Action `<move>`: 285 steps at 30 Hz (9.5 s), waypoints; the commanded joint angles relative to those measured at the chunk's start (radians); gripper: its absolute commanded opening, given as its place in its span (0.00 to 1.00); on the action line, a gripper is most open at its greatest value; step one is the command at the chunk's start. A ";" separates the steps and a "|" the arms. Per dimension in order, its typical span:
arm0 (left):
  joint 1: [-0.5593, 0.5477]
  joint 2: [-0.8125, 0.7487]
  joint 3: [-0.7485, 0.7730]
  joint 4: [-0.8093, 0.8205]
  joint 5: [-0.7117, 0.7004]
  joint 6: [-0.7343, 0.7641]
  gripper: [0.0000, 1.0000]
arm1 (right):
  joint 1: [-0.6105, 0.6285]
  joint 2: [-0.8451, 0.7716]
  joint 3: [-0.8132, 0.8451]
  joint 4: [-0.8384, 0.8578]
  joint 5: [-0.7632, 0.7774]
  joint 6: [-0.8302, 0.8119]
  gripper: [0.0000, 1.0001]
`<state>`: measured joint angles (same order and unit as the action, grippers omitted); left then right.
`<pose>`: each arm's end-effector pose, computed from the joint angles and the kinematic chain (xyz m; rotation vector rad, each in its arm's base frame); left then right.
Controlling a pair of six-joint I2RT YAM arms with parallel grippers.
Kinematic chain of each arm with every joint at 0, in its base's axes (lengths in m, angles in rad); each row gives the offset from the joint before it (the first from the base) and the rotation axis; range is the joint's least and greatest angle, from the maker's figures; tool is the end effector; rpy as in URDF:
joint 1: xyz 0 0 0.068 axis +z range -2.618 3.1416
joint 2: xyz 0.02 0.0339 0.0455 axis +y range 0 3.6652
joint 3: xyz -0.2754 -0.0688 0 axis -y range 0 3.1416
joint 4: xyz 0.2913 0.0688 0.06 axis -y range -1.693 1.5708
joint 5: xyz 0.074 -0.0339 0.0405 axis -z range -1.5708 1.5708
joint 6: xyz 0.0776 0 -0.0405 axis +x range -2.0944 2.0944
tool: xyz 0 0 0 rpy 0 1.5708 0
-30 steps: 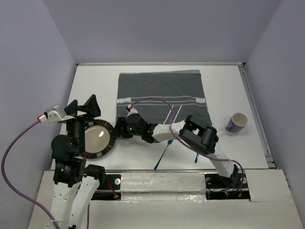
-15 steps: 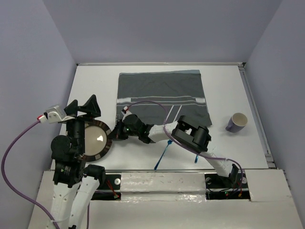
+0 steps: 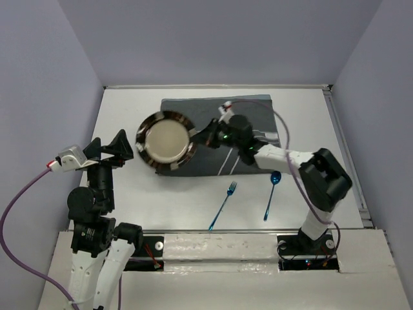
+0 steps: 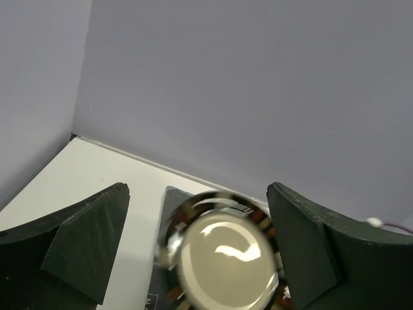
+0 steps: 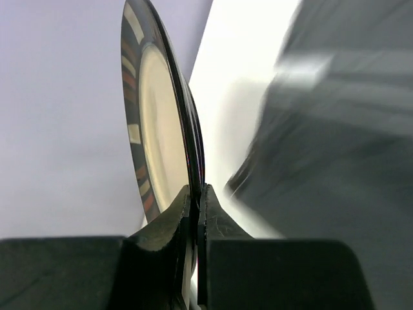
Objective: Set the dinner table for one person
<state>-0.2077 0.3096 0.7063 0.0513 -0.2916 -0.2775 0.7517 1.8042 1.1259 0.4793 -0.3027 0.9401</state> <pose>0.1385 -0.0064 0.4295 -0.2996 1.1071 -0.2674 0.3446 0.3538 0.2161 -0.0605 2.0176 1.4297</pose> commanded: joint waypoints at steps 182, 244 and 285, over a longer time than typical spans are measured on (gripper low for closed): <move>-0.223 0.272 0.001 -0.011 0.190 0.107 0.99 | -0.514 0.065 0.677 -0.861 0.310 -0.802 0.95; -0.242 0.134 -0.007 -0.002 0.264 0.075 0.99 | 0.417 -0.209 -0.181 -0.926 0.628 0.043 0.66; -0.266 0.114 -0.004 -0.005 0.244 0.080 0.99 | 0.344 -0.094 0.141 -0.817 0.806 -0.276 0.00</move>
<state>-0.4702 0.4446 0.7006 0.0032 -0.0433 -0.2035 1.1465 1.6627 1.1378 -0.4591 0.4747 0.8089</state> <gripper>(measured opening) 0.989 0.013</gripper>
